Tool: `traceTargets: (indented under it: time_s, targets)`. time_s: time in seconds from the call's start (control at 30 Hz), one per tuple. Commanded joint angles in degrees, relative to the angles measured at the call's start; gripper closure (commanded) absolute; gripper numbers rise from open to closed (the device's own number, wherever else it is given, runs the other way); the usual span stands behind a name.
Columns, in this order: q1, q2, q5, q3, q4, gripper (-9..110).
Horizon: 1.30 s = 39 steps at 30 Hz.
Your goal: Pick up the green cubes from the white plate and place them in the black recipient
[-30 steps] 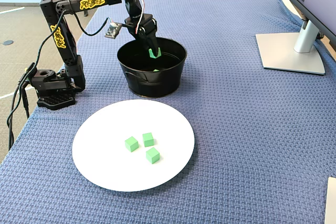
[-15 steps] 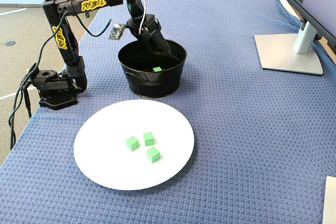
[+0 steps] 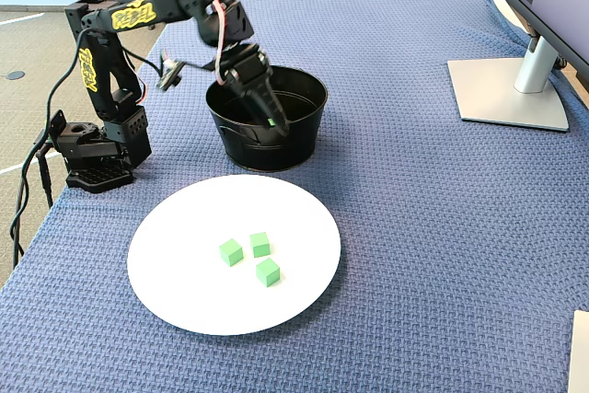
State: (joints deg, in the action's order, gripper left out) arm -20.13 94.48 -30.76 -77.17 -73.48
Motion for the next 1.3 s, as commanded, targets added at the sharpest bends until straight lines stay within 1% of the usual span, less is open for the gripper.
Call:
traceTargets:
  time_s: [0.0,0.07,0.17,0.2,0.27,0.37,0.43,0.5,0.6,0.67,0.73,0.87,1.07,1.27]
  targets:
    - [-7.65,1.32,17.14,-3.25,7.03,78]
    - [-10.81,1.76,28.30,-6.24,9.93,82]
    - [-14.50,2.02,41.40,-9.49,9.76,83]
    - [-15.56,2.64,47.29,-11.87,9.84,82]
    - [-17.14,4.13,58.18,-18.19,13.89,81]
    - [-18.46,5.01,77.26,-24.61,18.02,77]
    - [-19.51,4.48,84.29,-27.07,24.52,78]
    - [-19.69,3.34,92.20,-27.25,25.58,79]
    - [-19.60,1.85,100.81,-27.51,27.42,79]
    - [-19.51,-0.09,108.02,-26.46,26.54,77]
    - [-19.42,-1.49,115.75,-24.43,22.41,76]
    - [-20.04,-1.67,124.72,-19.25,15.64,73]
    - [-22.94,-0.53,129.81,-15.73,14.59,73]
    - [-26.46,-4.66,132.98,-15.91,16.35,75]
